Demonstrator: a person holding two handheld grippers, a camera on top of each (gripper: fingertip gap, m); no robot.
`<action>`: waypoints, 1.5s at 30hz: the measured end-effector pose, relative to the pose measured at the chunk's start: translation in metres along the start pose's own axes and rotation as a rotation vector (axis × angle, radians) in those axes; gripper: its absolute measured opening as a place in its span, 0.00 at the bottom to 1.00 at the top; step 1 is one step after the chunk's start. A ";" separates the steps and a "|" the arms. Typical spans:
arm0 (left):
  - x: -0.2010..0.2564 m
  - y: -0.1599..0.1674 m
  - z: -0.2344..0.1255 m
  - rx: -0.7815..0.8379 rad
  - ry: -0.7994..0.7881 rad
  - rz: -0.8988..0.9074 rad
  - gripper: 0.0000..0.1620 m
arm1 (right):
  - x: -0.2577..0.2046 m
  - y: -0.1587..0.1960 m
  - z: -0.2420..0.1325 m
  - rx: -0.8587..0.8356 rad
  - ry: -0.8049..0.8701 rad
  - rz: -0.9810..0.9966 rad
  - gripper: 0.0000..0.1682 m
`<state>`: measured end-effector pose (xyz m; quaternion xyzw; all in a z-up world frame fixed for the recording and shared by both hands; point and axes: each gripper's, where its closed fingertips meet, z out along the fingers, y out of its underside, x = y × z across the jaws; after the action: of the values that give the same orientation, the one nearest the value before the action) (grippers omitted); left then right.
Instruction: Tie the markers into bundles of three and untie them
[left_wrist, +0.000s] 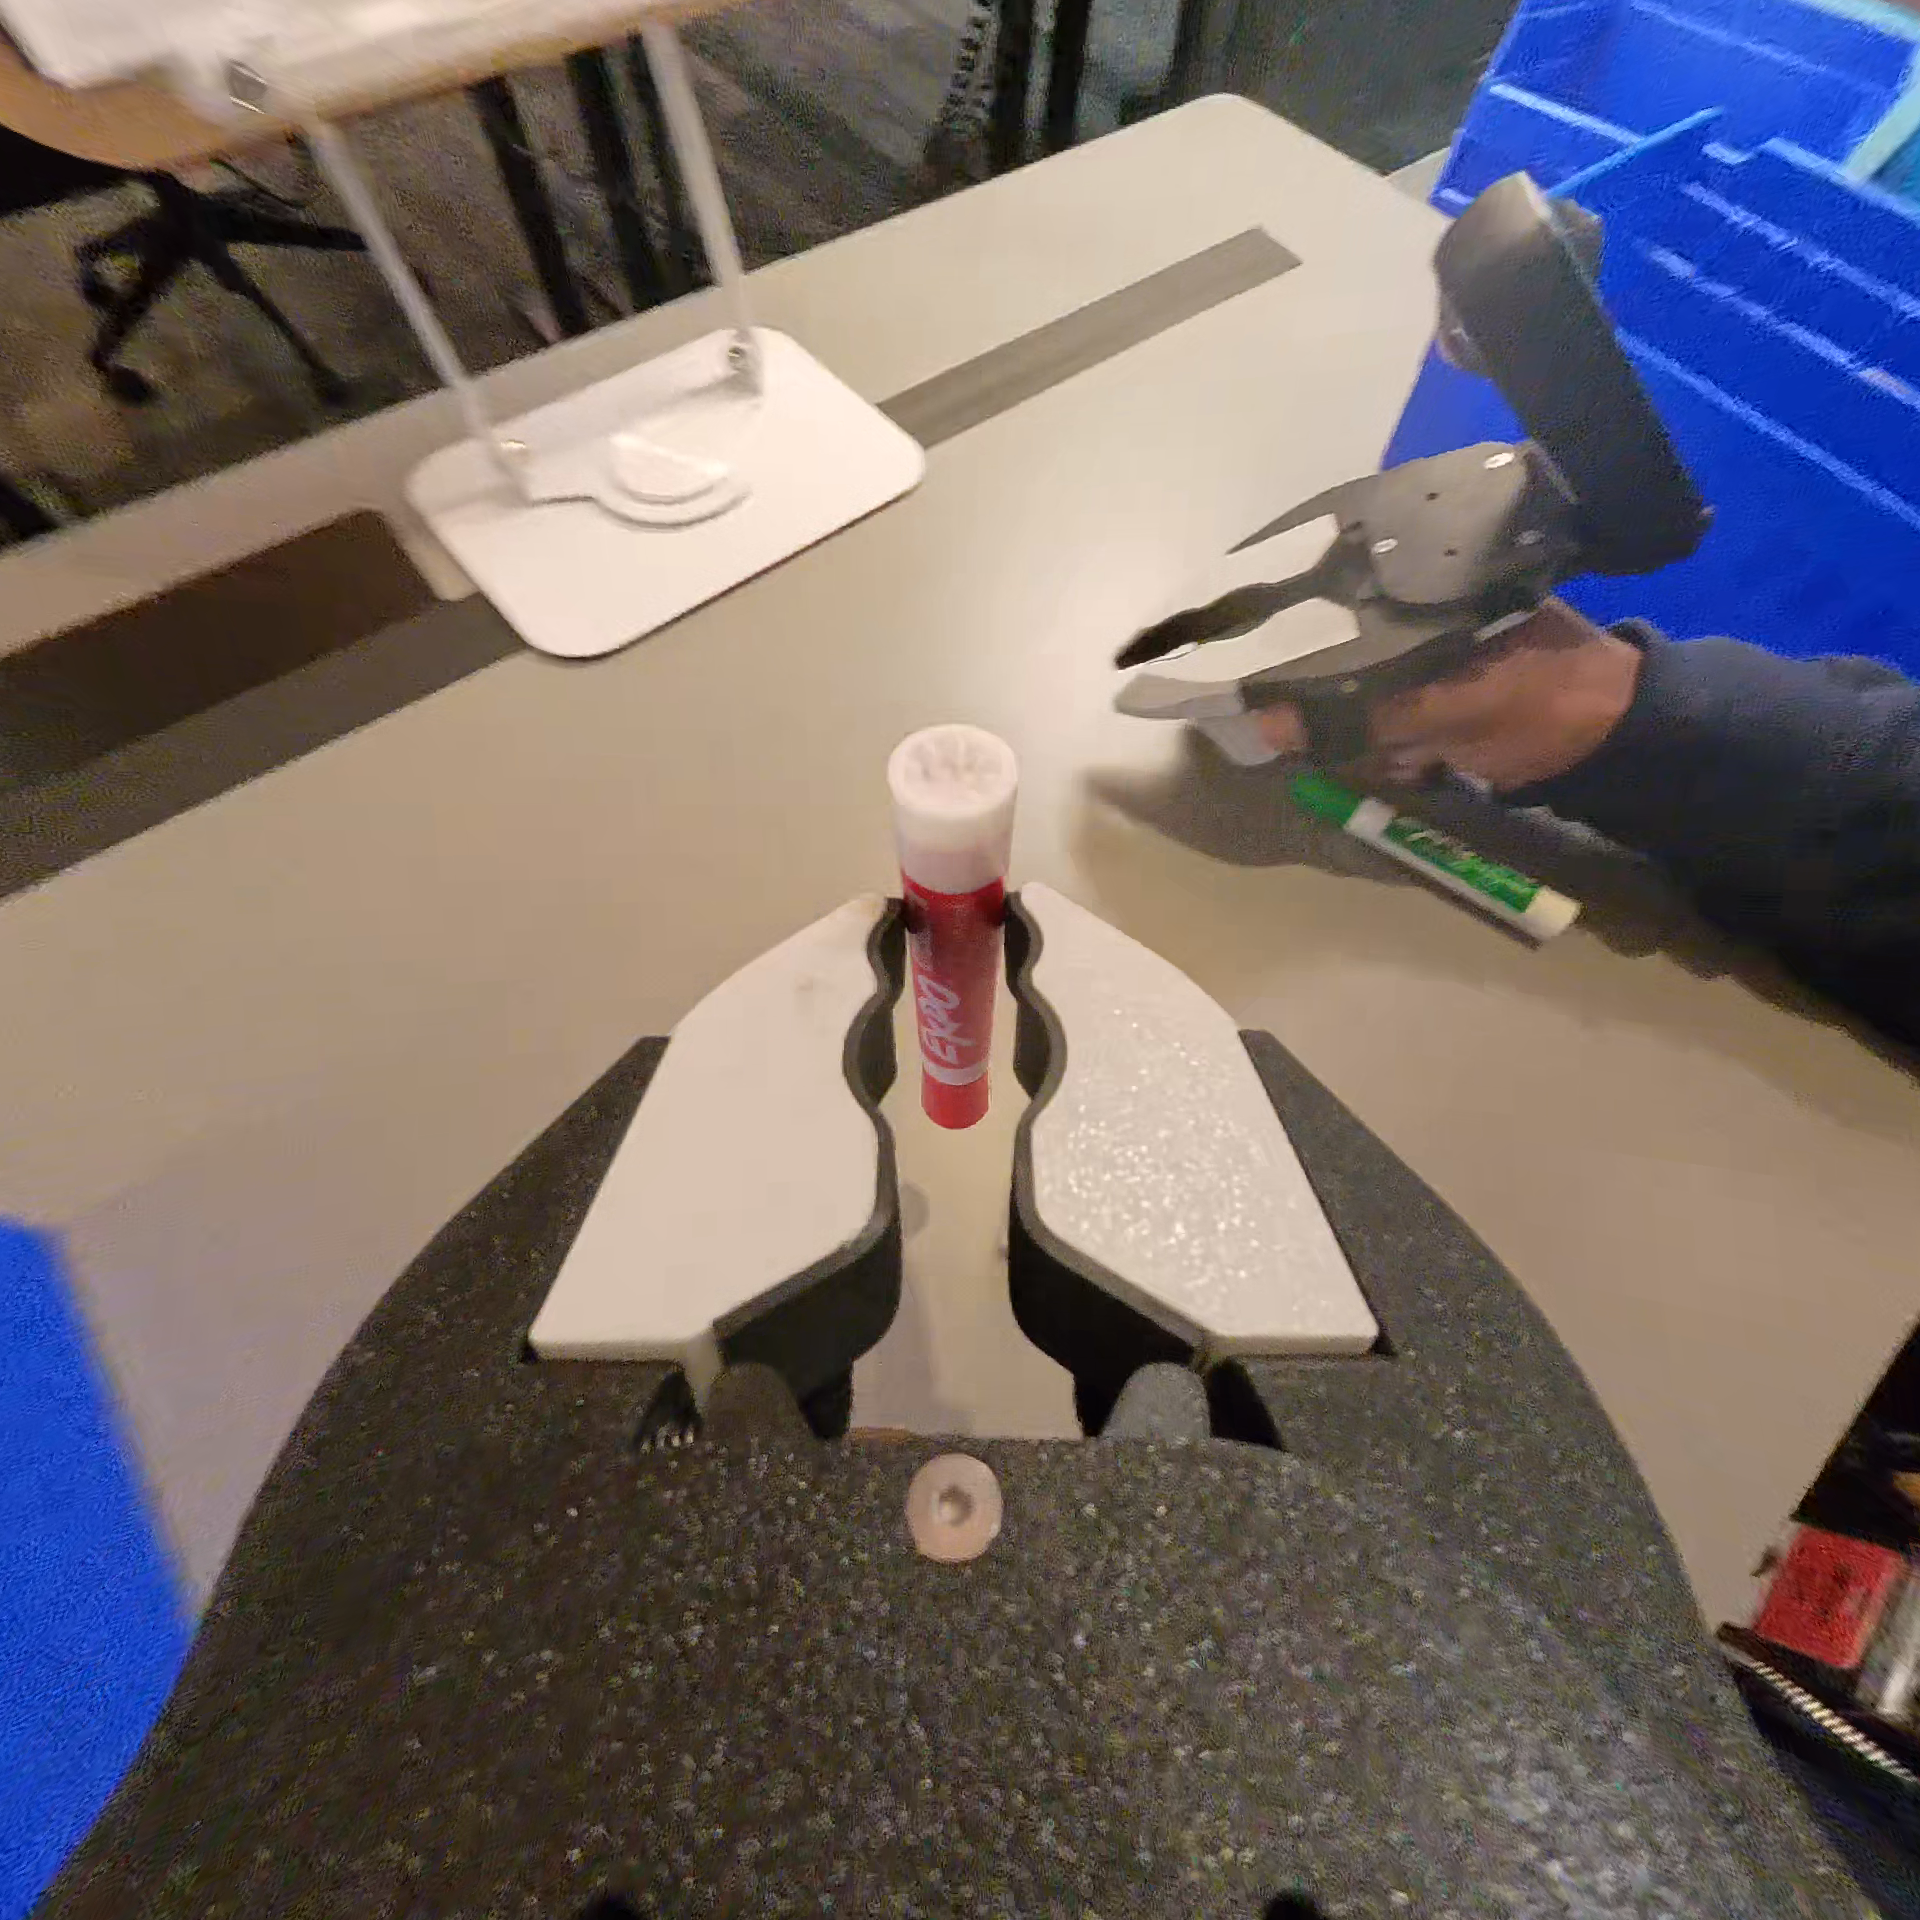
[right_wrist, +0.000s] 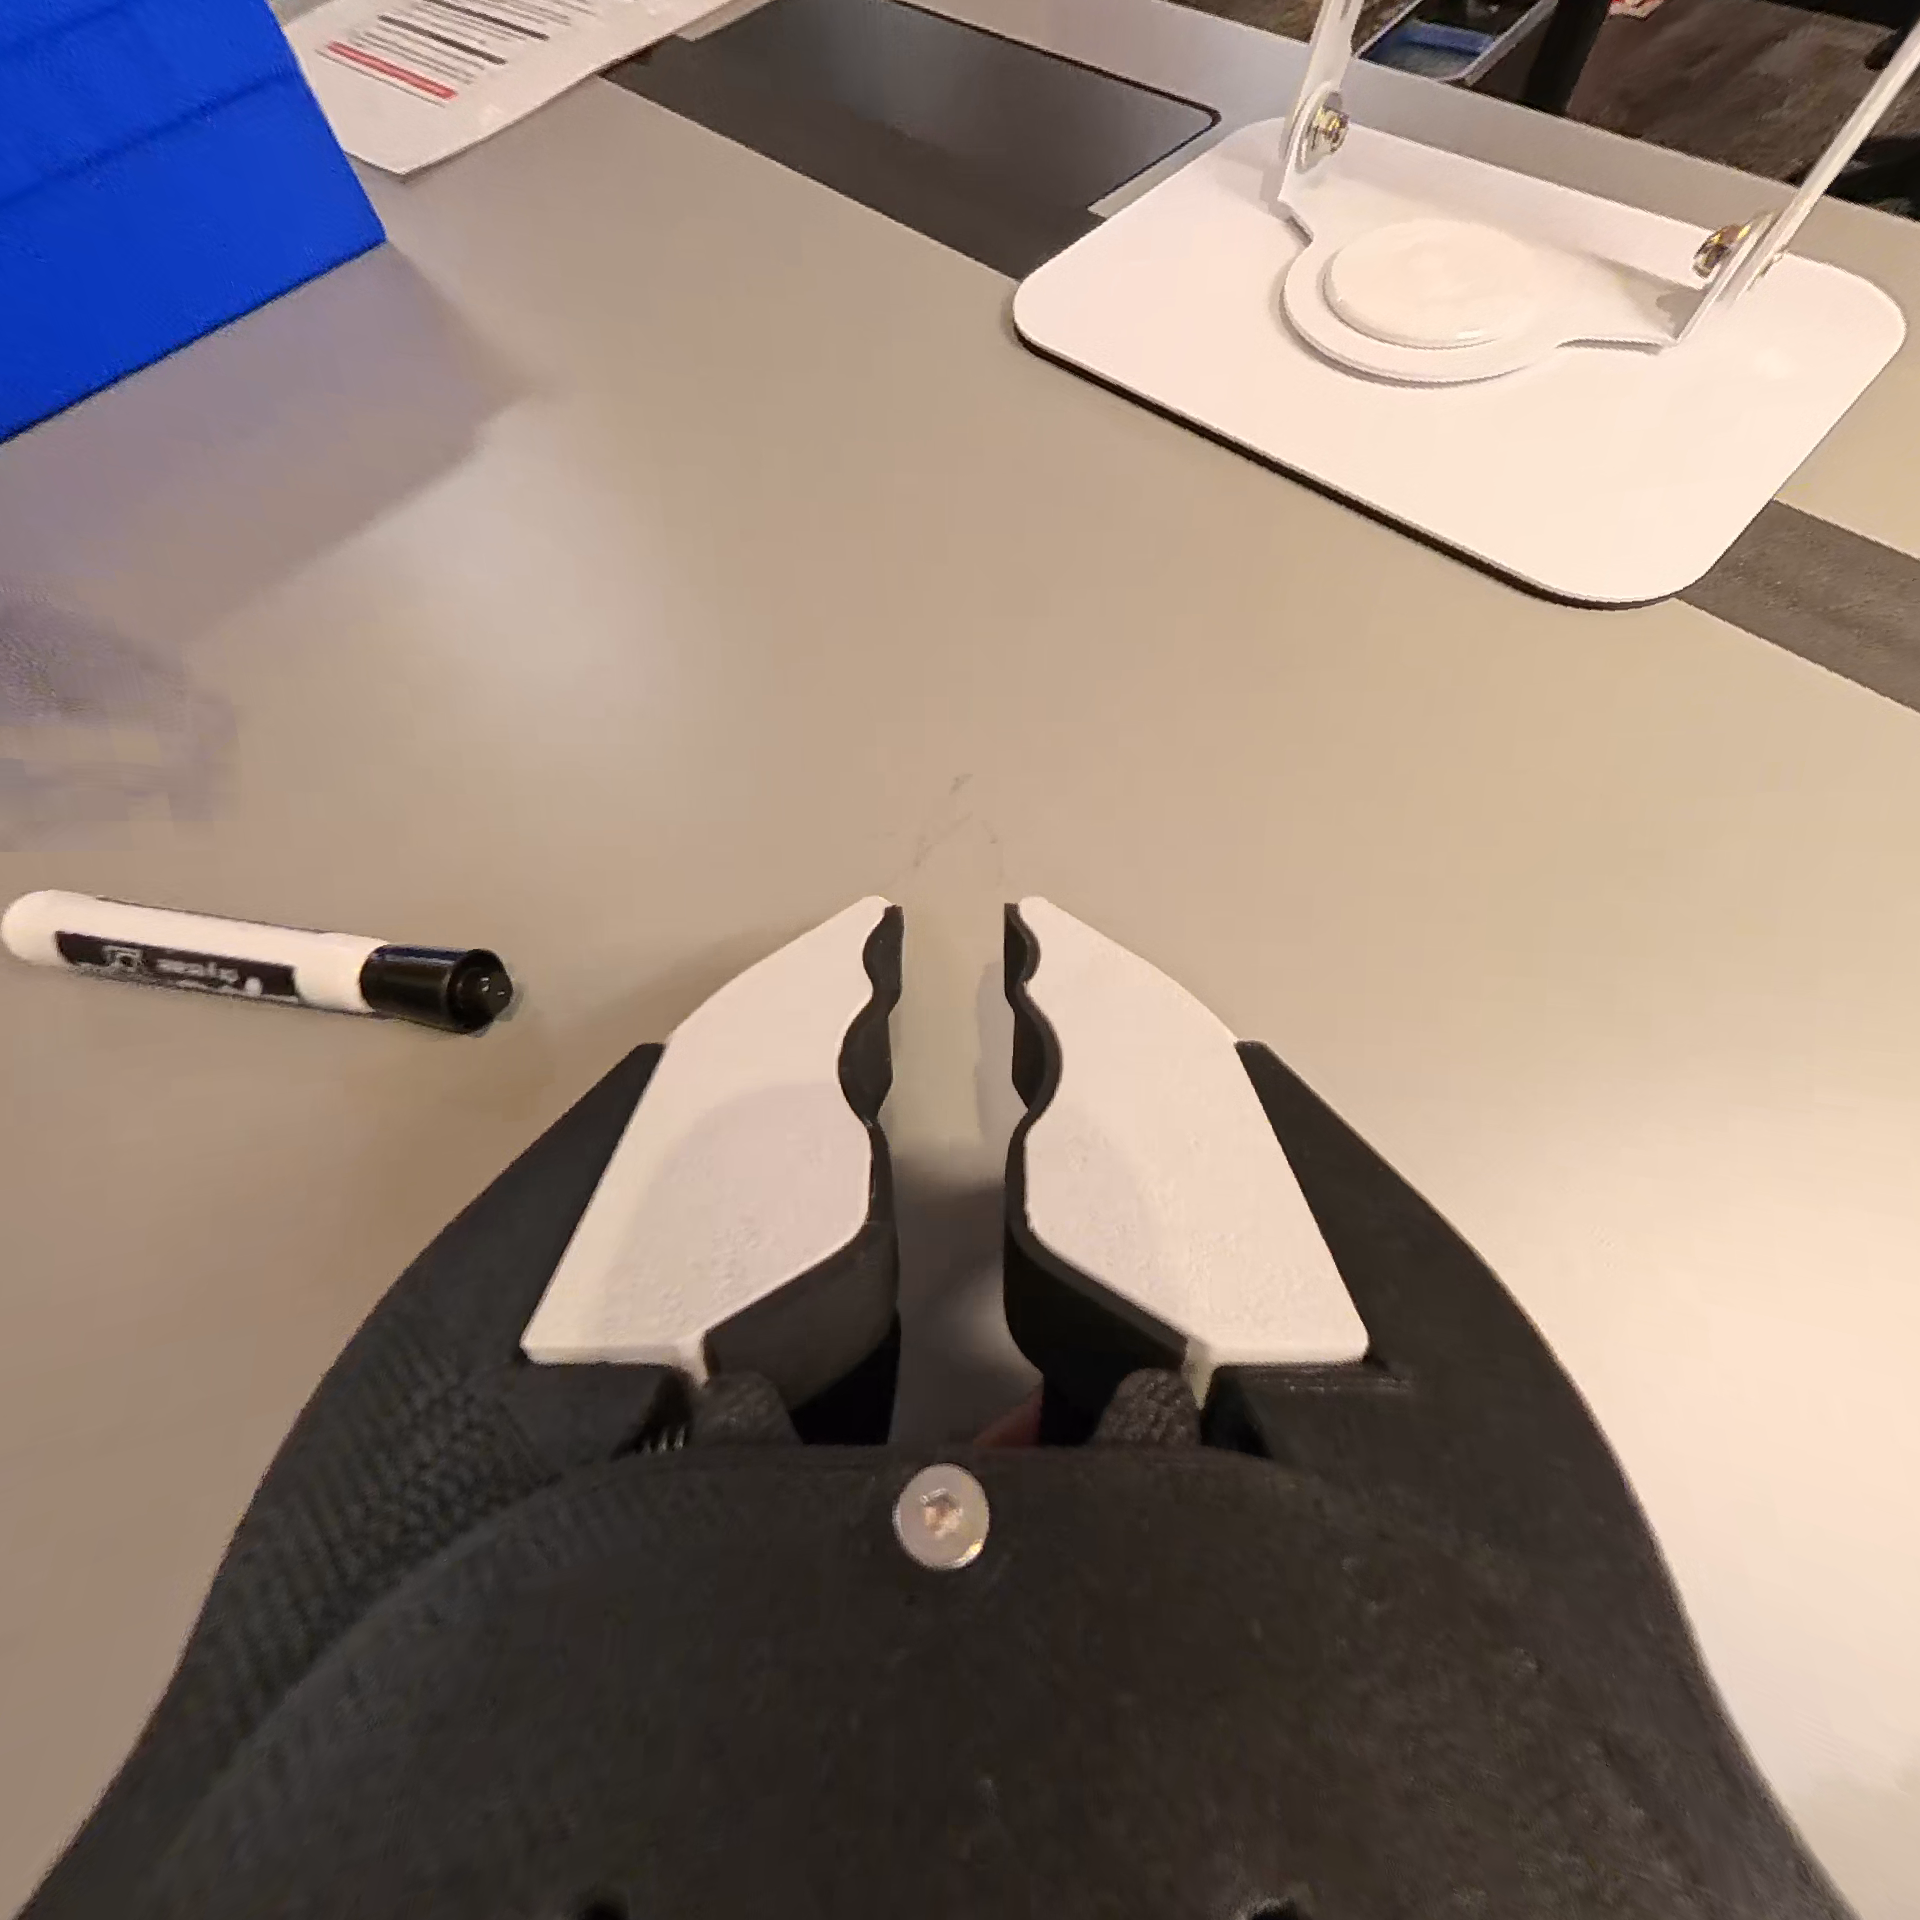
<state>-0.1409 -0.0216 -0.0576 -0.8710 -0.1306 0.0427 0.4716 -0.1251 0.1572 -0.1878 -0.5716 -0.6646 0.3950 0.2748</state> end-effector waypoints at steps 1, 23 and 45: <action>0.019 0.003 0.023 0.001 0.071 -0.051 0.11 | -0.001 0.000 -0.002 0.005 -0.008 -0.002 0.11; 0.090 0.125 0.057 0.048 -0.221 -0.354 0.35 | -0.009 -0.002 -0.005 0.027 -0.037 -0.026 0.11; 0.161 0.137 -0.063 0.361 -0.143 -0.092 0.29 | -0.009 -0.002 -0.007 0.042 -0.021 -0.039 0.11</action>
<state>0.0522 -0.1011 -0.1293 -0.7602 -0.1939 0.1055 0.6111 -0.1189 0.1494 -0.1813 -0.5485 -0.6701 0.4092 0.2874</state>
